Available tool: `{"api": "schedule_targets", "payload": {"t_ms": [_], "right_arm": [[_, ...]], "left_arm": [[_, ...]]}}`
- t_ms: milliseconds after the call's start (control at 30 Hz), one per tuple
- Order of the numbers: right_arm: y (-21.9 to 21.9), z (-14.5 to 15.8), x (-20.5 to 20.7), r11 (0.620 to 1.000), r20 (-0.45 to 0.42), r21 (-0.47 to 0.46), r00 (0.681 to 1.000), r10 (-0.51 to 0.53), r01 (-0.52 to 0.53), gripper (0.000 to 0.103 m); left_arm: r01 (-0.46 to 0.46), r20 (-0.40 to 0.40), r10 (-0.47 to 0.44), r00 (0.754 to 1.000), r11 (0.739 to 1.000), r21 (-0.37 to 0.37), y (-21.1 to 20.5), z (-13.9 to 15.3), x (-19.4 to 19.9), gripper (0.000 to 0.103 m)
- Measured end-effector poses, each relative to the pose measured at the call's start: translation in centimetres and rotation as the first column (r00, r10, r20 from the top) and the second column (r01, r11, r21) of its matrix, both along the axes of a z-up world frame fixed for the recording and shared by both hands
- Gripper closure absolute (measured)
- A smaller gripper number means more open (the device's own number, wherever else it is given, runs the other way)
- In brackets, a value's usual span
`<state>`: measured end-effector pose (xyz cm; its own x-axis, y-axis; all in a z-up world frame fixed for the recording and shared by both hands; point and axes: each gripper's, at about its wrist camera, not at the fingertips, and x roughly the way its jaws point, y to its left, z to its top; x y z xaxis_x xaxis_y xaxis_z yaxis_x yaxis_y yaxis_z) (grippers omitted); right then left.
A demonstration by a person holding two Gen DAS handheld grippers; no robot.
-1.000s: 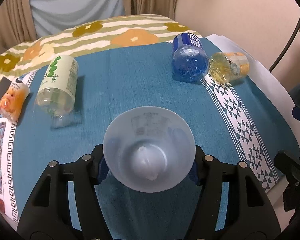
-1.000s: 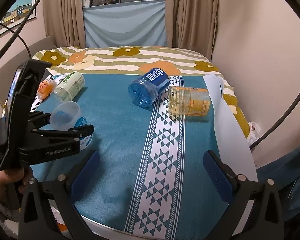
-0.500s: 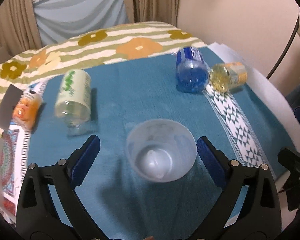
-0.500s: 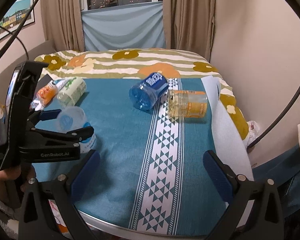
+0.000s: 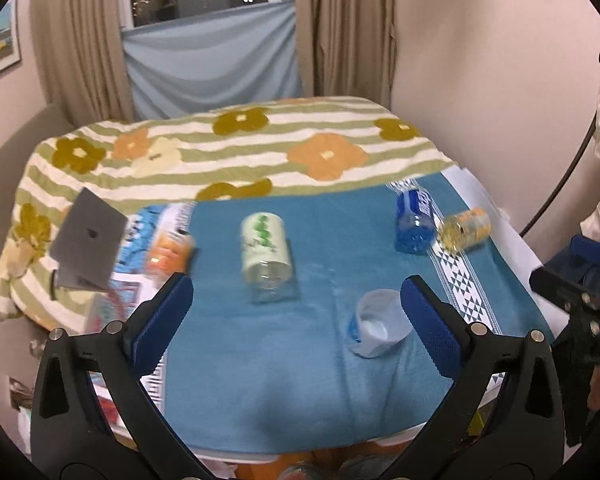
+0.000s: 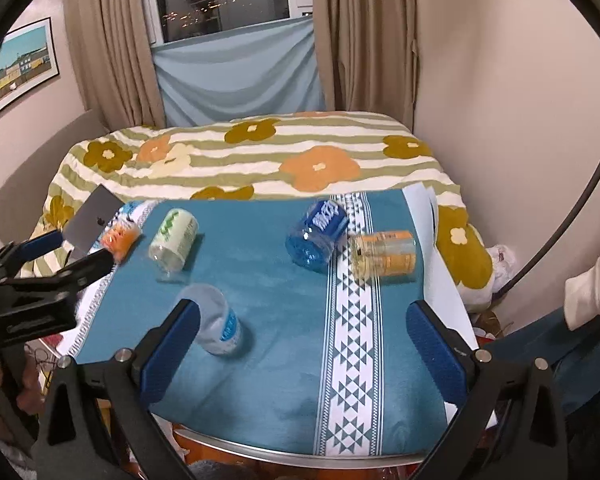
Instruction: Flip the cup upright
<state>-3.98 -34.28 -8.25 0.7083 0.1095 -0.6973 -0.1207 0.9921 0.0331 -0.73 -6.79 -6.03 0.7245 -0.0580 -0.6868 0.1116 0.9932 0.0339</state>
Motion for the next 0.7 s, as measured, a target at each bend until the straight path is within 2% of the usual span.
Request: {"api": "schedule_targets", "payload": {"t_ms": [267,467,700], "right_arm": [[2.5,3.1,-0.9,0.998,0.046,-0.052,0.999,-0.023,0.026,0.000],[3.4,3.3,-1.4,0.996,0.055,-0.063,0.997,-0.059,0.062,0.000],[3.8,3.6,-1.4,0.995,0.071,-0.067,0.995,-0.076,0.080,0.000]], "left_arm": [[-0.064,0.041,0.064,0.997,0.998,-0.001,3.3,2.8,-2.4,0.000],[-0.099,0.049,0.101,0.994,0.995,-0.030,4.8,2.6,-3.4,0.000],[-0.100,0.064,0.102,0.993,0.994,-0.032,5.3,2.7,-3.4,0.000]]}}
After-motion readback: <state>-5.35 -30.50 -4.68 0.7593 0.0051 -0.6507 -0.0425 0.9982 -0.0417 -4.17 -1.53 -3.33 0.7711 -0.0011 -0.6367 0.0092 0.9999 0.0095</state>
